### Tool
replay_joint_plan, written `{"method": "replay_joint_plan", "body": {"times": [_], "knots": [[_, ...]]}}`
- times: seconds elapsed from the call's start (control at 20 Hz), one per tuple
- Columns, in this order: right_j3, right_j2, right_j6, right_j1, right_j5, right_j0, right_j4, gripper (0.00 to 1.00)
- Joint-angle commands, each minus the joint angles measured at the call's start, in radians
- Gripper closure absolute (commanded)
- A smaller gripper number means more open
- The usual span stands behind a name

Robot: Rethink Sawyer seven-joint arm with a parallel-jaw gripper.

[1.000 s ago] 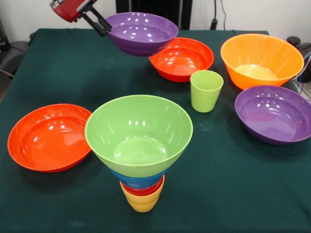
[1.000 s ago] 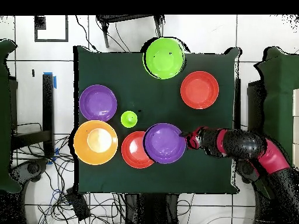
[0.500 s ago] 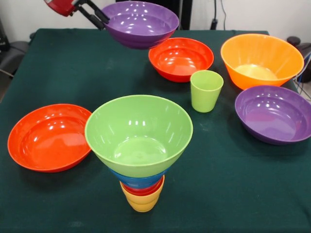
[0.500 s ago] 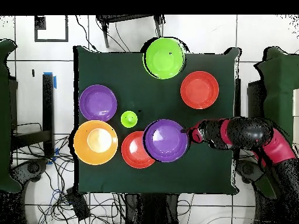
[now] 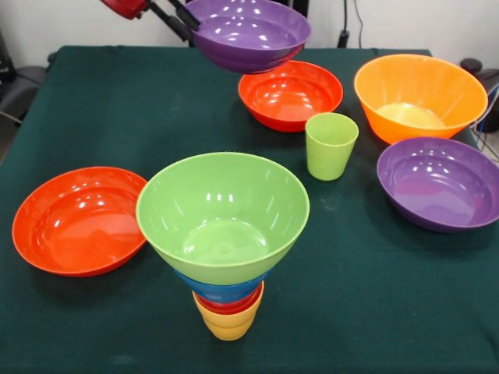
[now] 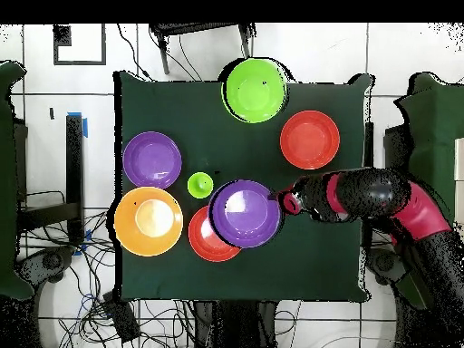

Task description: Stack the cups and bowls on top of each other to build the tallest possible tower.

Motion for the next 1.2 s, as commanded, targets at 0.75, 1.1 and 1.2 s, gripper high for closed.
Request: {"method": "replay_joint_plan", "body": {"times": [0.75, 1.1, 1.2], "knots": [[-0.257, -0.086, 0.078, -0.001, 0.023, 0.250, 0.104, 1.00], [-0.441, -0.142, 0.079, 0.033, 0.150, 0.354, 0.117, 1.00], [-0.493, -0.160, 0.084, 0.043, 0.198, 0.381, 0.119, 1.00]]}}
